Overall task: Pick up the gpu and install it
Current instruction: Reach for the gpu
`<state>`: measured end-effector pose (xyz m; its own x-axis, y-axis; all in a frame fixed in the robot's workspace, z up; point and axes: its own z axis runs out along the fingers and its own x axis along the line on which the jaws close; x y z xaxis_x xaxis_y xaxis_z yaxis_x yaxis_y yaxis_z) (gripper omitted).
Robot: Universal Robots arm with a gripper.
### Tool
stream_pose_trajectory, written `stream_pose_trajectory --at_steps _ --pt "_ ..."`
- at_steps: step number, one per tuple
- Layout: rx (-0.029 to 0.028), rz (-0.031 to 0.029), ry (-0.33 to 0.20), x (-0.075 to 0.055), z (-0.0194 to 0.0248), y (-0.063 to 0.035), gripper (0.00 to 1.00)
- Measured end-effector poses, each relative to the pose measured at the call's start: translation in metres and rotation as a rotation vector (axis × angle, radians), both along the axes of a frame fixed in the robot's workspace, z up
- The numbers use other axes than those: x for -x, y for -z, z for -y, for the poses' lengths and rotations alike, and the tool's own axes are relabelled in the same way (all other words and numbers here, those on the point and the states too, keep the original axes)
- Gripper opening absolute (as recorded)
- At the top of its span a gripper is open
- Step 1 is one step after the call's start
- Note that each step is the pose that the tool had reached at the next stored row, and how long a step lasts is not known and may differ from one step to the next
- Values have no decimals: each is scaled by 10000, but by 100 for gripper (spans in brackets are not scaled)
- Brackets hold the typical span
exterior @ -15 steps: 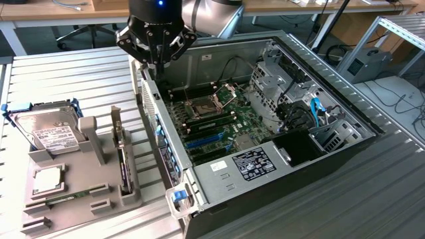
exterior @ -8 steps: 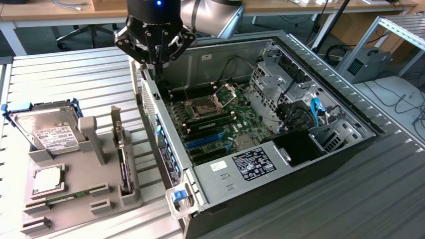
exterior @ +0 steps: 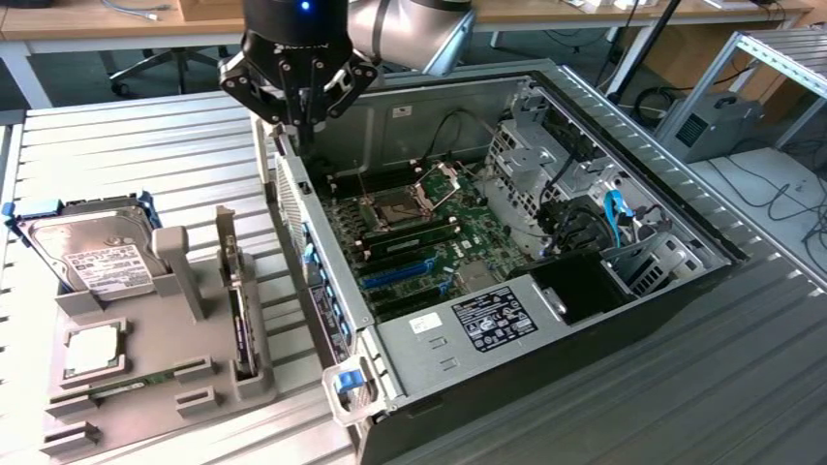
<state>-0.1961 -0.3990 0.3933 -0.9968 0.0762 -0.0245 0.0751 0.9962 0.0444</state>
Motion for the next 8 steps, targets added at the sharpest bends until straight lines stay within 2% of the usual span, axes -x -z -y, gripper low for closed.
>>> stream_pose_trajectory --at_steps 8 --pt "0 0 0 31 0 0 11"
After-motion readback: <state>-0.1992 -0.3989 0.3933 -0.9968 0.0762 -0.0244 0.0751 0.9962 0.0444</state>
